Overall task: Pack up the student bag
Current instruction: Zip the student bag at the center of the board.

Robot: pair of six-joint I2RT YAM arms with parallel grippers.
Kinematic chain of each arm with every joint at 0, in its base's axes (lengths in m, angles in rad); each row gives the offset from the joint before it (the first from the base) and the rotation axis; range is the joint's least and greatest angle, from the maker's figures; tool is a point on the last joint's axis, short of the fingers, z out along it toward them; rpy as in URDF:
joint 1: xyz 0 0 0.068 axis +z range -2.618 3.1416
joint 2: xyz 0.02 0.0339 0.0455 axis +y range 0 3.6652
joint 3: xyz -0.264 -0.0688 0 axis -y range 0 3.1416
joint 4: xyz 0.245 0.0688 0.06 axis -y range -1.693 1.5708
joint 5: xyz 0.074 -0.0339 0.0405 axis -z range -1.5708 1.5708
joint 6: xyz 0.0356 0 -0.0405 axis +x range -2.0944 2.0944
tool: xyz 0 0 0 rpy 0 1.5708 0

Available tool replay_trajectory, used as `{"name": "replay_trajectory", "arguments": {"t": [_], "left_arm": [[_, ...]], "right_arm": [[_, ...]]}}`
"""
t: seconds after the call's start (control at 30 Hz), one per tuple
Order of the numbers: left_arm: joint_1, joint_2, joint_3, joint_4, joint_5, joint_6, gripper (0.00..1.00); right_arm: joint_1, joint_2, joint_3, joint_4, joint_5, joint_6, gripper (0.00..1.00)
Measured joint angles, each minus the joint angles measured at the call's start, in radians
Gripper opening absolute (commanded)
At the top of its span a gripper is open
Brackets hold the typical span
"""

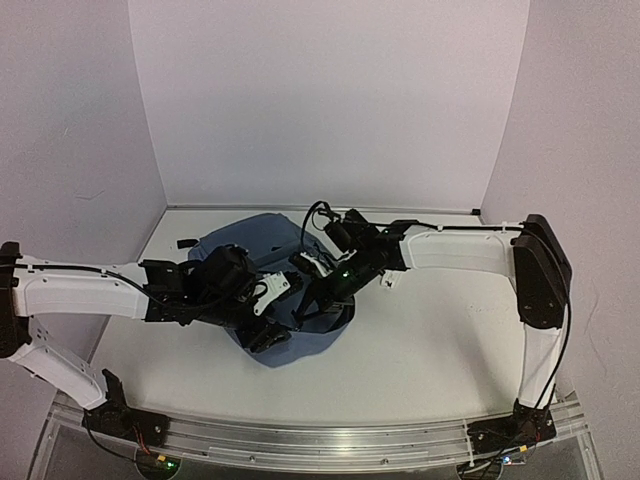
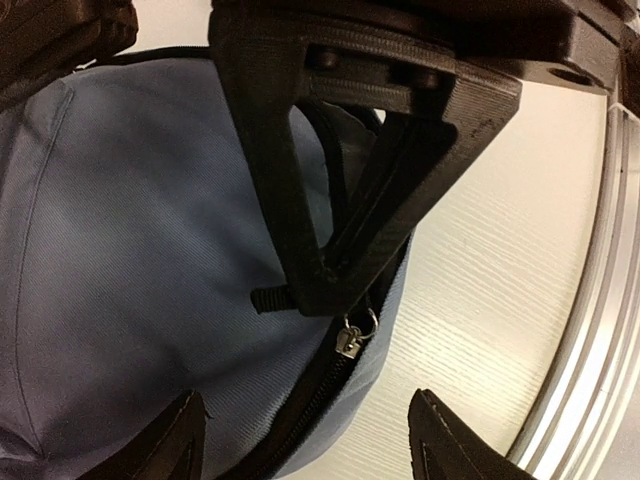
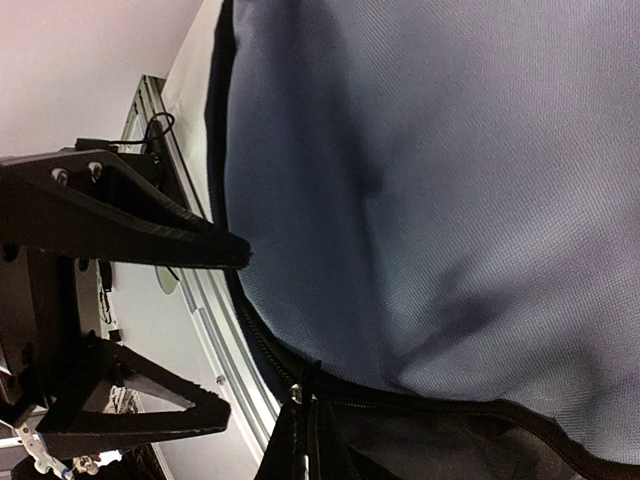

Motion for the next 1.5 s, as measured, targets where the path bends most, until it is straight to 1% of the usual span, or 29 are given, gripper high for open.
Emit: {"name": "replay_trajectory", "arguments": {"t": [0.1,0.13,0.2,0.27,0.33,0.4,0.47,0.57,0.63,0.87,0.9,0.97,1.03,1.17,1.2,1.27,1.3,1.37,1.5], "left_arm": [[-0.007,0.033,0.044,-0.032,-0.042,0.033,0.63],[-0.010,0.052,0.057,-0.037,-0.057,0.041,0.58],[-0.016,0.090,0.077,-0.056,-0.083,0.060,0.43],[-0.028,0.132,0.100,-0.092,-0.113,0.073,0.32],[-0.041,0.174,0.122,-0.119,-0.145,0.085,0.24],[-0.053,0.193,0.130,-0.146,-0.168,0.092,0.18],[-0.062,0.192,0.132,-0.167,-0.185,0.087,0.14],[-0.069,0.174,0.132,-0.190,-0.205,0.080,0.02],[-0.071,0.154,0.132,-0.209,-0.224,0.064,0.00],[-0.077,0.094,0.117,-0.275,-0.291,0.015,0.01],[-0.078,0.082,0.108,-0.276,-0.299,0.009,0.02],[-0.079,0.052,0.089,-0.271,-0.311,0.002,0.14],[-0.080,0.016,0.072,-0.269,-0.321,-0.004,0.30],[-0.079,-0.074,0.059,-0.342,-0.319,-0.021,0.57],[-0.079,-0.091,0.060,-0.346,-0.313,-0.021,0.66],[-0.082,-0.105,0.069,-0.346,-0.306,-0.017,0.87],[-0.087,-0.096,0.083,-0.342,-0.302,-0.019,0.91],[-0.095,-0.062,0.114,-0.325,-0.286,-0.010,0.94],[-0.113,0.074,0.200,-0.262,-0.251,0.010,0.94]], "right_arm": [[0.000,-0.007,0.000,0.006,-0.003,0.002,0.00],[-0.001,-0.008,0.000,0.006,-0.003,0.003,0.00],[-0.002,-0.010,-0.001,0.005,0.000,0.005,0.00],[-0.011,-0.010,-0.009,0.006,-0.002,0.007,0.00],[-0.023,-0.012,-0.018,0.008,-0.002,0.008,0.00],[-0.032,-0.017,-0.029,0.012,-0.002,0.008,0.00],[-0.039,-0.025,-0.042,0.015,-0.003,0.007,0.00],[-0.054,-0.048,-0.071,0.021,-0.003,0.004,0.00],[-0.073,-0.071,-0.093,0.024,-0.003,0.001,0.00],[-0.188,-0.136,-0.176,0.028,-0.001,-0.018,0.00],[-0.202,-0.137,-0.184,0.027,-0.002,-0.020,0.00],[-0.217,-0.137,-0.192,0.029,-0.013,-0.024,0.00],[-0.218,-0.139,-0.193,0.036,-0.031,-0.026,0.00],[-0.216,-0.142,-0.193,0.037,-0.052,-0.018,0.00],[-0.215,-0.142,-0.193,0.037,-0.057,-0.014,0.00],[-0.206,-0.142,-0.193,0.042,-0.064,-0.002,0.00],[-0.201,-0.142,-0.193,0.045,-0.067,0.002,0.00],[-0.190,-0.142,-0.193,0.053,-0.073,0.011,0.00],[-0.174,-0.142,-0.193,0.061,-0.079,0.026,0.00]]}}
